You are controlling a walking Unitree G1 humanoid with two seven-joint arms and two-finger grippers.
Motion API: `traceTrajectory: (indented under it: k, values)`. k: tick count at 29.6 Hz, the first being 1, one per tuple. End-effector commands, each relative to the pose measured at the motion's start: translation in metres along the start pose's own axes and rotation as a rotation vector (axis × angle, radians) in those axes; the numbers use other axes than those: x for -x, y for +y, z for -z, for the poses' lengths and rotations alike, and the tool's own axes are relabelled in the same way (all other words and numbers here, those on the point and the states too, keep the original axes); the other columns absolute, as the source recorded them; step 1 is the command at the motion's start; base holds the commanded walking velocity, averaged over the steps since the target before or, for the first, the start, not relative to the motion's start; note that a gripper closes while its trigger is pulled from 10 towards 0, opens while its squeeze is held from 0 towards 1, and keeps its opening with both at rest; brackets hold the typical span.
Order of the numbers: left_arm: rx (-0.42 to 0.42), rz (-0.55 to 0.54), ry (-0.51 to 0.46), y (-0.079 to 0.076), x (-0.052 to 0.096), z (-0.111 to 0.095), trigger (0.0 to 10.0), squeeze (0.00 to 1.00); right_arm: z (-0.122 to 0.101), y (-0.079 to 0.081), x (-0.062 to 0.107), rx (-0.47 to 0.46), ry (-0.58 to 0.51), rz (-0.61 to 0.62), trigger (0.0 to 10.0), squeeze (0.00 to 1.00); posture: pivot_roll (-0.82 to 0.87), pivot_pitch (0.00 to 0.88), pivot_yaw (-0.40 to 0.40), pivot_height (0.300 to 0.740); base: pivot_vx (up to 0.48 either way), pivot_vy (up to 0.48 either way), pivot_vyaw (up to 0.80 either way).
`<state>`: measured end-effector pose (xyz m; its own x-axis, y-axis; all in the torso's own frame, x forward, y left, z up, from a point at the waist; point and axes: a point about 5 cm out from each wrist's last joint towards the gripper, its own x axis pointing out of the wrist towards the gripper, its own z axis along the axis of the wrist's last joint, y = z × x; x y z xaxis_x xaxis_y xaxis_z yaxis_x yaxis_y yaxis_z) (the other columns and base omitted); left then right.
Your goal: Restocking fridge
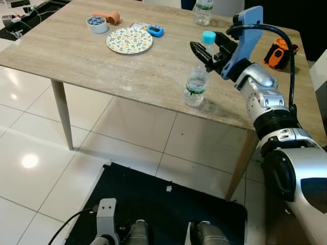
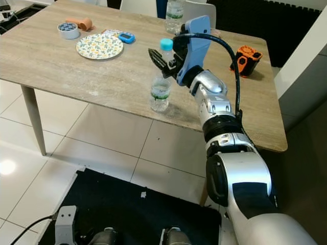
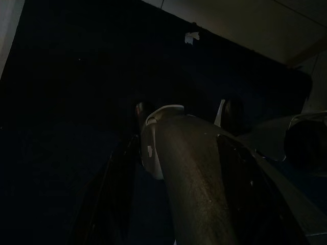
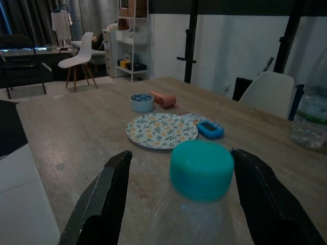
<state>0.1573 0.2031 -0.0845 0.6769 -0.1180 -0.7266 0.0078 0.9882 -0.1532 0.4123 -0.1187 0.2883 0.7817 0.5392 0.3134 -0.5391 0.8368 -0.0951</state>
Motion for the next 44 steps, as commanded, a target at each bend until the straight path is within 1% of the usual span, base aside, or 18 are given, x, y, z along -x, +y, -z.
traceTrajectory:
  k: [1, 3, 4, 5, 6, 18, 24, 27, 30, 31, 32, 33, 34, 36, 37, 39, 42, 44]
  values:
    - [-0.004, -0.004, 0.069, 0.004, 0.007, 0.018, 10.0, 0.00, 0.000, -0.001, -0.001, -0.023, 0.002, 0.017, 10.0, 0.00, 0.09, 0.137, -0.039, 0.740, 0.000, 0.000, 0.00]
    - [-0.004, -0.003, 0.069, 0.003, 0.007, 0.019, 10.0, 0.00, 0.000, 0.001, -0.004, -0.026, 0.006, 0.032, 10.0, 0.00, 0.09, 0.142, -0.041, 0.740, 0.000, 0.000, 0.00]
    - [-0.003, -0.002, 0.068, 0.003, 0.008, 0.019, 10.0, 0.00, 0.000, 0.003, -0.006, -0.029, 0.011, 0.044, 9.4, 0.00, 0.10, 0.144, -0.042, 0.740, 0.000, 0.000, 0.00]
    - [-0.003, -0.002, 0.068, 0.003, 0.008, 0.019, 10.0, 0.00, 0.000, 0.003, -0.006, -0.029, 0.011, 0.044, 9.4, 0.00, 0.10, 0.144, -0.042, 0.740, 0.000, 0.000, 0.00]
    - [-0.002, -0.002, 0.067, 0.003, 0.008, 0.019, 10.0, 0.00, 0.000, 0.004, -0.008, -0.030, 0.014, 0.051, 0.0, 0.00, 0.10, 0.144, -0.042, 0.740, 0.000, 0.000, 0.00]
    - [0.001, -0.001, 0.069, 0.001, 0.006, 0.018, 10.0, 0.00, -0.002, 0.006, -0.006, -0.054, -0.022, 0.007, 0.0, 0.00, 0.08, 0.127, -0.044, 0.740, 0.000, 0.000, 0.00]
    - [0.009, -0.004, 0.066, -0.002, 0.002, 0.013, 10.0, 0.00, -0.012, 0.027, 0.007, -0.100, -0.159, -0.351, 0.0, 0.00, 0.06, 0.102, -0.046, 0.740, 0.000, 0.000, 0.00]
    - [0.011, -0.006, 0.065, -0.002, 0.002, 0.012, 10.0, 0.00, -0.014, 0.029, 0.010, -0.116, -0.176, -0.390, 0.0, 0.00, 0.06, 0.102, -0.046, 0.740, 0.000, 0.000, 0.00]
    - [0.023, -0.043, 0.048, 0.004, 0.001, 0.005, 10.0, 0.00, -0.021, 0.040, 0.035, -0.230, -0.258, -0.582, 0.0, 0.00, 0.05, 0.088, -0.046, 0.740, 0.000, 0.000, 0.00]
    - [0.023, -0.043, 0.048, 0.004, 0.001, 0.005, 10.0, 0.00, -0.021, 0.040, 0.035, -0.230, -0.258, -0.582, 0.0, 0.00, 0.05, 0.088, -0.046, 0.740, 0.000, 0.000, 0.00]
    - [0.031, -0.067, 0.040, 0.010, 0.001, 0.002, 10.0, 0.00, -0.020, 0.046, 0.048, -0.263, -0.265, -0.662, 0.0, 0.00, 0.05, 0.086, -0.046, 0.740, 0.000, 0.000, 0.00]
    - [0.031, -0.067, 0.040, 0.010, 0.001, 0.002, 10.0, 0.00, -0.020, 0.046, 0.048, -0.263, -0.265, -0.662, 0.0, 0.00, 0.05, 0.086, -0.046, 0.740, 0.000, 0.000, 0.00]
    - [0.037, -0.087, 0.030, 0.015, 0.002, -0.001, 10.0, 0.00, -0.016, 0.052, 0.060, -0.275, -0.244, -0.730, 0.0, 0.00, 0.05, 0.084, -0.046, 0.740, 0.000, 0.000, 0.00]
    - [0.056, -0.130, 0.010, 0.027, 0.004, -0.008, 10.0, 0.00, 0.003, 0.060, 0.081, -0.247, -0.123, -0.837, 0.0, 0.00, 0.04, 0.081, -0.046, 0.740, 0.000, 0.000, 0.00]
    - [0.056, -0.130, 0.010, 0.027, 0.004, -0.008, 10.0, 0.00, 0.003, 0.060, 0.081, -0.247, -0.123, -0.837, 0.0, 0.00, 0.04, 0.081, -0.046, 0.740, 0.000, 0.000, 0.00]
    - [0.067, -0.161, -0.004, 0.037, 0.006, -0.013, 10.0, 0.00, 0.024, 0.061, 0.099, -0.210, 0.008, -0.874, 0.0, 0.00, 0.04, 0.079, -0.046, 0.740, 0.000, 0.000, 0.00]
    - [0.069, -0.170, -0.007, 0.040, 0.007, -0.015, 10.0, 0.00, 0.031, 0.060, 0.105, -0.197, 0.051, -0.876, 0.0, 0.00, 0.04, 0.076, -0.048, 0.740, 0.000, 0.000, 0.00]
    - [0.066, -0.189, -0.014, 0.046, 0.008, -0.019, 10.0, 0.00, 0.057, 0.051, 0.124, -0.132, 0.224, -0.819, 0.0, 0.00, 0.04, 0.075, -0.048, 0.740, 0.000, 0.000, 0.00]
